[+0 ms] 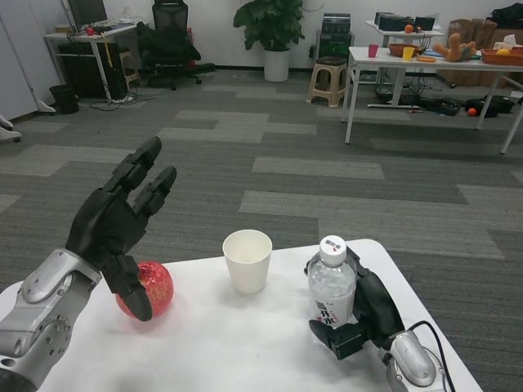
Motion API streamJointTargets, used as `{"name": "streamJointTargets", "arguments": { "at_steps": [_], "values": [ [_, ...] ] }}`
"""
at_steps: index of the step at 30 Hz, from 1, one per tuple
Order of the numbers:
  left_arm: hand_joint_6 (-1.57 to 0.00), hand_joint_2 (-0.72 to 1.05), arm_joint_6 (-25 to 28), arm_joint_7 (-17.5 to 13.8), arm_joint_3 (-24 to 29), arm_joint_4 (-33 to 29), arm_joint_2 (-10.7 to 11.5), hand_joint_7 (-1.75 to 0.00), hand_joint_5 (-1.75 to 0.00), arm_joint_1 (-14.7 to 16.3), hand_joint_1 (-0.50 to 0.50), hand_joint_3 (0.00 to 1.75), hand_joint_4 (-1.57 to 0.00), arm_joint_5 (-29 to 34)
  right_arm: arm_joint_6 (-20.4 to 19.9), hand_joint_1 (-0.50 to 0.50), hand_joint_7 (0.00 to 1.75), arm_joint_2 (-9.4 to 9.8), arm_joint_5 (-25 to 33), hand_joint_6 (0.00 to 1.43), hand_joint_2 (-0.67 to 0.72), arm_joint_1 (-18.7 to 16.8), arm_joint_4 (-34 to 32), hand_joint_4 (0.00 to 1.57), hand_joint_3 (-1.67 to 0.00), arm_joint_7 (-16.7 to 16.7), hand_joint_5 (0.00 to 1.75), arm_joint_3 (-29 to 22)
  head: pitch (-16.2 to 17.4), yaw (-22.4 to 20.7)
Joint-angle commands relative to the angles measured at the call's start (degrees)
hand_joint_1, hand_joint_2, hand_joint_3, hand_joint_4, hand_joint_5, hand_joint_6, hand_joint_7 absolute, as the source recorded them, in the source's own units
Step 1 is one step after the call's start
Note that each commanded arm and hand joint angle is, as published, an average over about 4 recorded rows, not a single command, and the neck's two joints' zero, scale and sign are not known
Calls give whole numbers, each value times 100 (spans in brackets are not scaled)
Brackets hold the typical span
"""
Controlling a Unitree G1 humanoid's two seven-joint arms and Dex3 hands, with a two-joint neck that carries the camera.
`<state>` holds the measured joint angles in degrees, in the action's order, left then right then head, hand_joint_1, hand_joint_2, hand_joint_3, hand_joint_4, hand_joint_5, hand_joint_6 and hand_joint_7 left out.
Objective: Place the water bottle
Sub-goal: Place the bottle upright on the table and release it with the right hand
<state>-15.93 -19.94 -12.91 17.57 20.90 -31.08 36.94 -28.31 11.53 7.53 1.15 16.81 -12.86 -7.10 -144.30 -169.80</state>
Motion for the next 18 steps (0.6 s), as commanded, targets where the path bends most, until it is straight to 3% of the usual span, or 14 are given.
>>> {"name": "streamJointTargets", "arguments": {
  "at_steps": [1, 3, 8, 14, 18],
  "values": [
    [0, -46, 47, 8, 8, 25, 11, 0, 0, -89, -50, 9, 0, -38, -60, 42, 56, -37, 84, 0, -35, 52, 88, 0, -159, -6, 0, -2, 0, -2],
    [0, -46, 47, 8, 8, 21, 11, 0, 0, -82, -50, 9, 0, -38, -67, 41, 30, -37, 155, 0, -35, 52, 92, 0, -159, -8, 0, 16, -11, -8],
    [0, -46, 47, 6, 8, 16, 11, 0, 0, -63, -50, 9, 0, -38, -124, 35, 10, -50, 280, 0, -35, 52, 99, 0, -159, -61, 0, 9, -19, -2],
    [0, -46, 47, 1, 8, -10, 15, 0, 0, -34, -50, 9, 0, -38, -322, 31, 3, -65, 735, 0, -37, 50, 198, 0, -159, -105, 0, 154, -35, 2],
    [0, -46, 47, -1, 8, -32, 20, 0, 0, -19, -50, 9, 0, -33, -403, 19, 0, -59, 1053, 0, -41, 52, 253, 0, -151, -302, 0, 275, -58, -7]
  ]
}}
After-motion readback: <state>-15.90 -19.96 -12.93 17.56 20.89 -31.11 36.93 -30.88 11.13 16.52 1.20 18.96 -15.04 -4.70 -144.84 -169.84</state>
